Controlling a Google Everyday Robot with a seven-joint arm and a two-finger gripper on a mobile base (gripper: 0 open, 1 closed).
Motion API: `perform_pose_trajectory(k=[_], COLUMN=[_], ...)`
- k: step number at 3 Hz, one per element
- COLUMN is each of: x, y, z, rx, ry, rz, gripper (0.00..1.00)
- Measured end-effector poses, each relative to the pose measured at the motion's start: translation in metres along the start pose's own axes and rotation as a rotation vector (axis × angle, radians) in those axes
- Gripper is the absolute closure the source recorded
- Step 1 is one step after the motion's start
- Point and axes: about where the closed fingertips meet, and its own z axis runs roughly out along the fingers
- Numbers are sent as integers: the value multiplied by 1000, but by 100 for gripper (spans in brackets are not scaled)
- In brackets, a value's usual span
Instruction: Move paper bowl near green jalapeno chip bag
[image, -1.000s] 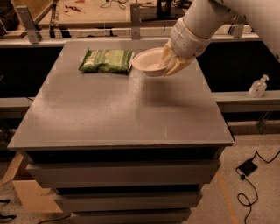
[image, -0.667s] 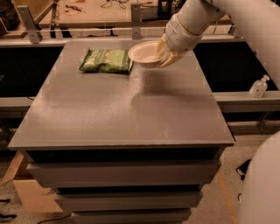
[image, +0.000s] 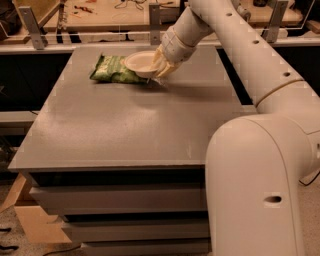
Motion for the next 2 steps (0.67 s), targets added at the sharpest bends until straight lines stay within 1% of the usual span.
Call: perform_pose_trajectory(k=[1,2], x=[4,3], y=[-5,-6], z=[7,11], rx=[-7,-7], ry=[4,2], rz=[2,1], gripper=[100,82])
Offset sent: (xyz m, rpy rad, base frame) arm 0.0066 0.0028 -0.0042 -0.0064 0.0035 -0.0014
